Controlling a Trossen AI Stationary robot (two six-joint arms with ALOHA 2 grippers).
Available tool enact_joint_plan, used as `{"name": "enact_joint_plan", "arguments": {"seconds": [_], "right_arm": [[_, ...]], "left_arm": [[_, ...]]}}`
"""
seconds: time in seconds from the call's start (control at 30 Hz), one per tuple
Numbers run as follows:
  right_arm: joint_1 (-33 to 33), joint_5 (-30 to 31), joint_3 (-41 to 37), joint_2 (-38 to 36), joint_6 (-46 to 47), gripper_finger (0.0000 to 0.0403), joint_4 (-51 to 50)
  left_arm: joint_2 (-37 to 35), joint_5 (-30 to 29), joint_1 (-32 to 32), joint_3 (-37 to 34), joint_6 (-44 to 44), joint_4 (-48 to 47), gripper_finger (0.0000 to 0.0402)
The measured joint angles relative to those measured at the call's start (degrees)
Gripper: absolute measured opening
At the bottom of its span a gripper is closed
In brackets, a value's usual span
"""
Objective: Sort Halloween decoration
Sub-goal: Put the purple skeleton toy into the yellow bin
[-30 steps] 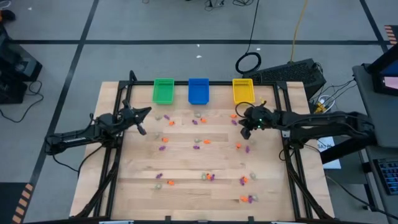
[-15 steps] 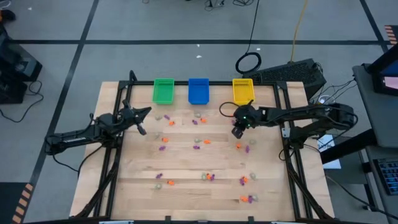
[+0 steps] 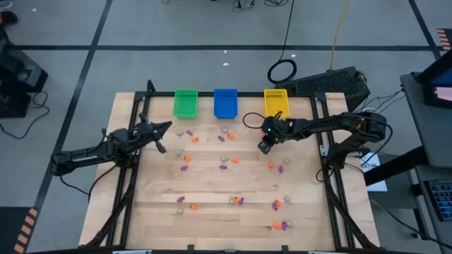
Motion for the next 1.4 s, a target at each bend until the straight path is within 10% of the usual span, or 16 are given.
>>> {"name": "enact_joint_plan", "arguments": {"seconds": [0.9,1.4], "right_arm": [[4.7,-7.7,8.0,-2.0,-3.1,0.0019,2.7],[-21.7,1.3,21.5,-1.9,-12.9,0.0019,-14.0]], "left_arm": [[0.0,0.0,0.0,0.0,0.0,0.0,0.0012],[0.0,0.0,0.0,0.0,0.0,0.1,0.0012]]}}
